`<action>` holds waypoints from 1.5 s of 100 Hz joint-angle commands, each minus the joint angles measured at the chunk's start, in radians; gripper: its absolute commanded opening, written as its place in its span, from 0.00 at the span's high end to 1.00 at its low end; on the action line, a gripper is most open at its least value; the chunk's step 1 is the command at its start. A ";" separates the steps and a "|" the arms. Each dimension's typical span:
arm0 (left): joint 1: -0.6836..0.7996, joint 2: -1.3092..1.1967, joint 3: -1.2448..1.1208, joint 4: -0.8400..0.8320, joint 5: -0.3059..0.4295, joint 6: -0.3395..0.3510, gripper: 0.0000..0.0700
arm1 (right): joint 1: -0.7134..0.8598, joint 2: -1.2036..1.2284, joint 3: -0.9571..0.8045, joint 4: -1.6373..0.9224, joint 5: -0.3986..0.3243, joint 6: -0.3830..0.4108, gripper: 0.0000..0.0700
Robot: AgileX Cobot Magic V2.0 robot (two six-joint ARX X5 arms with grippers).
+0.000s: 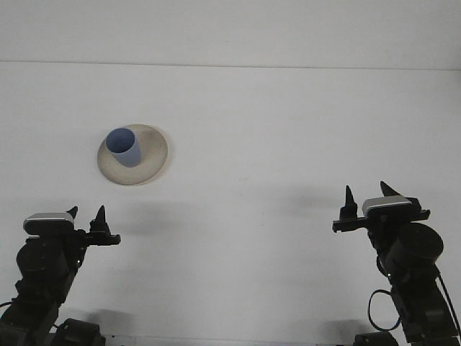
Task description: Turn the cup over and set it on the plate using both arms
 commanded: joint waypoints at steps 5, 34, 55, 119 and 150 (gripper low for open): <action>-0.002 -0.002 0.018 0.026 -0.007 0.001 0.47 | 0.002 0.002 0.003 0.012 0.003 -0.003 0.30; -0.002 -0.004 0.018 0.025 -0.006 -0.003 0.99 | 0.002 0.002 0.003 0.011 0.003 -0.003 1.00; -0.002 -0.005 0.018 0.026 -0.006 -0.002 0.99 | 0.002 0.002 0.003 0.011 0.003 -0.003 1.00; -0.002 -0.005 0.018 0.026 -0.006 -0.002 0.99 | 0.002 0.002 0.003 0.011 0.003 -0.003 1.00; -0.001 -0.011 0.018 0.029 -0.014 0.028 0.99 | 0.002 0.002 0.003 0.011 0.003 -0.003 1.00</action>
